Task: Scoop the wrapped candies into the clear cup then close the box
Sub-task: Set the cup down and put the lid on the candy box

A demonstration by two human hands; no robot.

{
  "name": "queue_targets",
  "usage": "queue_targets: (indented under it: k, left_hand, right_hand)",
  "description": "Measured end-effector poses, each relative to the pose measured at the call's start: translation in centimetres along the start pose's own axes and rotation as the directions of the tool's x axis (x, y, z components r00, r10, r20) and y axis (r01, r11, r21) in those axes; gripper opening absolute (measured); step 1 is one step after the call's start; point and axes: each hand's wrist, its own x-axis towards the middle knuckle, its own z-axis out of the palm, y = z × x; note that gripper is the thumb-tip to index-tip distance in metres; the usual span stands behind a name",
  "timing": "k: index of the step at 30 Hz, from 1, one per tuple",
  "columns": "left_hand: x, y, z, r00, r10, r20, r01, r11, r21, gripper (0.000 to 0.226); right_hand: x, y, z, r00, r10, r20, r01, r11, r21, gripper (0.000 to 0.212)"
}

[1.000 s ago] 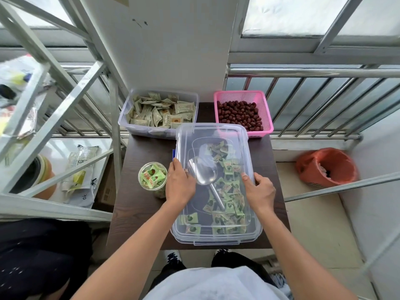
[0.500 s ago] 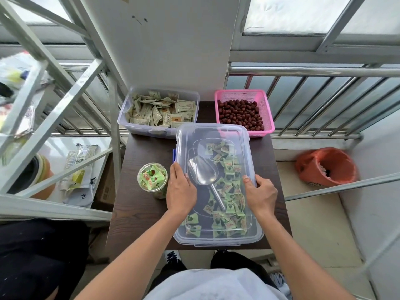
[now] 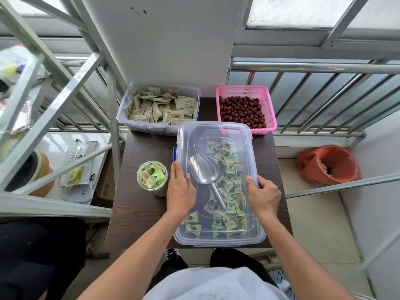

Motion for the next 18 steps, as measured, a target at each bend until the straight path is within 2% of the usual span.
queue_targets:
  k: [3, 6, 10, 14, 18]
  left_hand:
    - [0.1, -0.1, -0.7, 1.000, -0.010, -0.002, 0.010, 0.996, -0.092, 0.059]
    - [0.1, -0.4, -1.3, 1.000, -0.004, -0.007, 0.003, 0.993, -0.120, 0.057]
    - [0.3, -1.2, -1.5, 0.999, 0.022, 0.026, -0.020, 0.997, -0.076, 0.048]
    - [-0.4, -1.0, -0.9, 0.998, 0.052, 0.035, -0.051, 0.998, -0.031, 0.058]
    - [-0.5, -1.4, -0.1, 0.999, 0.045, -0.011, -0.045, 0.999, 0.002, 0.059]
  right_hand:
    - [0.3, 0.4, 0.2, 1.000, -0.013, 0.013, 0.013, 1.000, -0.010, 0.057]
    - [0.3, 0.4, 0.2, 1.000, -0.007, 0.019, 0.007, 1.000, -0.027, 0.046]
    - [0.0, 0.6, 0.2, 0.999, -0.018, 0.044, 0.021, 0.998, -0.056, 0.042]
    - [0.4, 0.7, 0.4, 0.998, 0.014, 0.065, -0.011, 0.998, -0.056, 0.043]
    - [0.2, 0.1, 0.5, 0.996, 0.065, 0.063, -0.065, 0.998, 0.005, 0.030]
